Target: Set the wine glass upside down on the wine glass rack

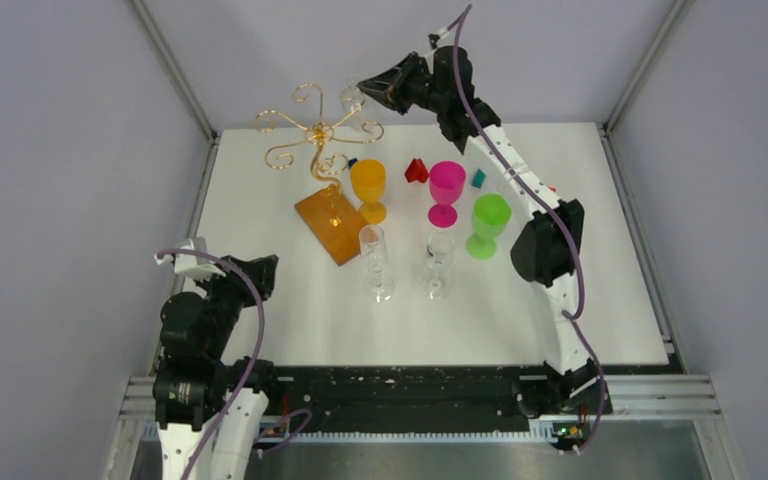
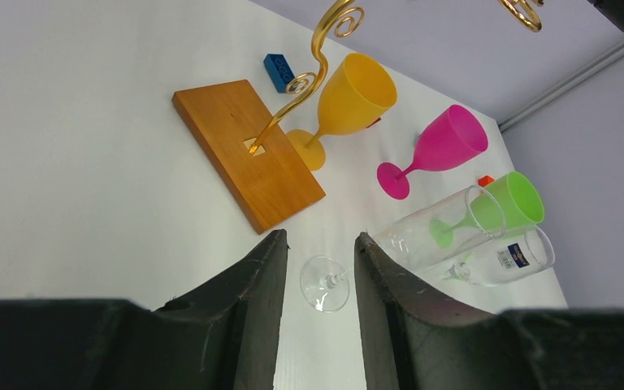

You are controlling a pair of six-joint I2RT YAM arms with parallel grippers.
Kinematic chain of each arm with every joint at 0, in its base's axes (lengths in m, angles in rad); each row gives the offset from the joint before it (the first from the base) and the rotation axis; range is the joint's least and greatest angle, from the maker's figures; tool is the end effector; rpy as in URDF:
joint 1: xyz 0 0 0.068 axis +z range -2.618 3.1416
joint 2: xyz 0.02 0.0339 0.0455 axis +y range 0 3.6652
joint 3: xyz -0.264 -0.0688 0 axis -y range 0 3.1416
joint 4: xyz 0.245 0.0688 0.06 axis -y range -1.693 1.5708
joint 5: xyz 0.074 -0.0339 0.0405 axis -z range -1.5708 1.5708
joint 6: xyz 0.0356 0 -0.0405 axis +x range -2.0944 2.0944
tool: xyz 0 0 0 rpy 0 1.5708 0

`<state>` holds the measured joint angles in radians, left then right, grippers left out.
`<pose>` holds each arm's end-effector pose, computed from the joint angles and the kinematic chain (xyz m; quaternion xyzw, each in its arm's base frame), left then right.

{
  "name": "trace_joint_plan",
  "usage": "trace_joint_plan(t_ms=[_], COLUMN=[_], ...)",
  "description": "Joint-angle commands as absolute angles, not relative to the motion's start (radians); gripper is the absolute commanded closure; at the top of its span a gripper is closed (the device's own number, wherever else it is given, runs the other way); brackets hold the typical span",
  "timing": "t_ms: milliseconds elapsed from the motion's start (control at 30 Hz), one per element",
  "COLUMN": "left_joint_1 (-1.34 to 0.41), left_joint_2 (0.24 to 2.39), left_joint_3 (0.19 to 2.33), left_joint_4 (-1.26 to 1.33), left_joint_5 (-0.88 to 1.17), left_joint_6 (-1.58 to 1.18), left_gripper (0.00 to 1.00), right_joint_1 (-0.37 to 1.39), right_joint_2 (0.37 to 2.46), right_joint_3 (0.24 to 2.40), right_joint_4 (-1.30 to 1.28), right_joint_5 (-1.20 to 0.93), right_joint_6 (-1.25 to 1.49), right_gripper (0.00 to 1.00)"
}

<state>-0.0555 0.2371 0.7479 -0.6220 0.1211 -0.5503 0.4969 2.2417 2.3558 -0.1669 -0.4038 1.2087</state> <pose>0.0561 -0.0074 0.3355 -0.1431 0.7312 -0.2416 0.6217 0.4569 0.2637 0.4022 0.1183 0.7143 0.6035 0.3340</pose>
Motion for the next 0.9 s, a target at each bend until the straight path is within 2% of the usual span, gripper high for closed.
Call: trace_joint_plan(t_ms=[0, 867], left_joint_1=[-0.061, -0.066], left_joint_2=[0.225, 0.226], left_joint_3=[0.748, 0.737], left_joint_4=[-0.596, -0.586], left_joint_5=[0.110, 0.111], left_joint_6=[-0.537, -0.538], left_gripper=[0.59, 0.58], right_joint_1=[0.479, 0.485], right_joint_2=[2.237, 2.328], right_joint_3=[2.446, 2.539], right_joint_4=[-0.053, -0.009], right_joint_5=[-0.374, -0.462], right_joint_6=[1.224, 1.283], right_gripper=[1.00, 1.00])
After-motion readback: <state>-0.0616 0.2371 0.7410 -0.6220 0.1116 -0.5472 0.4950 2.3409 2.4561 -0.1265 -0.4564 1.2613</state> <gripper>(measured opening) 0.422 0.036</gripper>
